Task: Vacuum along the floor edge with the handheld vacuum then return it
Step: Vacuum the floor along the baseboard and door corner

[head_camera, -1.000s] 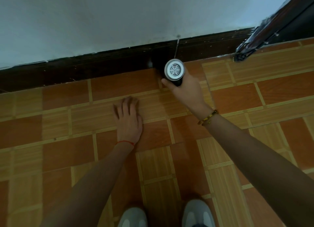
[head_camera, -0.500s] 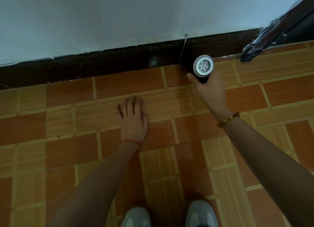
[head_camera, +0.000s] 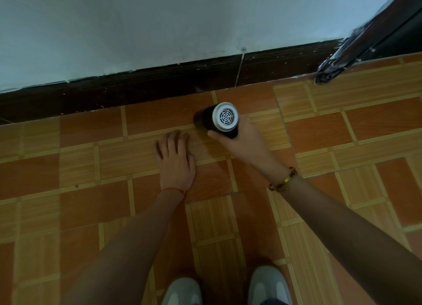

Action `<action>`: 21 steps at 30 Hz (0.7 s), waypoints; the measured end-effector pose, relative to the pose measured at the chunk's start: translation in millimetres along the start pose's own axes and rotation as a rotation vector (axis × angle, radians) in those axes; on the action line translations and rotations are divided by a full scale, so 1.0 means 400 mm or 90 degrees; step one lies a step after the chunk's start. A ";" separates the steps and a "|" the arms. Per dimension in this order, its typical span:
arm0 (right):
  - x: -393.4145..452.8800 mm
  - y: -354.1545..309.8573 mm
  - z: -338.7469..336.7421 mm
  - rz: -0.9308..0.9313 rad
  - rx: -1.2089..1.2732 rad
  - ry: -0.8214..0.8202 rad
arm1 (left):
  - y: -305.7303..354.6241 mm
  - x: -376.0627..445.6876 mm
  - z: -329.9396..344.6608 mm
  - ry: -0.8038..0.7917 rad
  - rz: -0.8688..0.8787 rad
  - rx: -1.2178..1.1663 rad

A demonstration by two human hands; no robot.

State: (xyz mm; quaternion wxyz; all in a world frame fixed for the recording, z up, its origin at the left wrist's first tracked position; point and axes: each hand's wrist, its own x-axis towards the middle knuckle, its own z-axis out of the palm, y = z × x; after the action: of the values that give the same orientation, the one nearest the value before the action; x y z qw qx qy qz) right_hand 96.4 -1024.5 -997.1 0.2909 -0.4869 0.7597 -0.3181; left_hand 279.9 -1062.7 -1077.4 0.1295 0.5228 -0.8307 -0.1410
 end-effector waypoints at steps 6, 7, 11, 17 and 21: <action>-0.049 0.050 -0.073 0.042 -0.051 0.090 | 0.009 -0.002 -0.006 -0.027 -0.007 0.034; -0.056 0.058 -0.086 0.052 -0.055 0.103 | 0.013 -0.002 -0.007 -0.036 -0.009 0.054; -0.093 0.062 -0.106 0.070 -0.050 0.102 | 0.031 -0.001 -0.009 -0.073 -0.021 0.113; -0.216 0.033 -0.057 0.067 0.001 -0.034 | 0.037 -0.011 -0.022 -0.072 -0.026 0.084; -0.291 0.028 -0.041 0.042 -0.014 -0.079 | 0.045 -0.038 -0.034 -0.059 0.002 0.053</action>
State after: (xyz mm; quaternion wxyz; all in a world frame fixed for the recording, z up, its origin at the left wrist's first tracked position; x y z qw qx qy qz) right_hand 119.2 -910.0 -979.9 0.3424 -0.4840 0.7591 -0.2689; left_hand 276.0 -1042.8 -1059.2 0.0694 0.5196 -0.8416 -0.1300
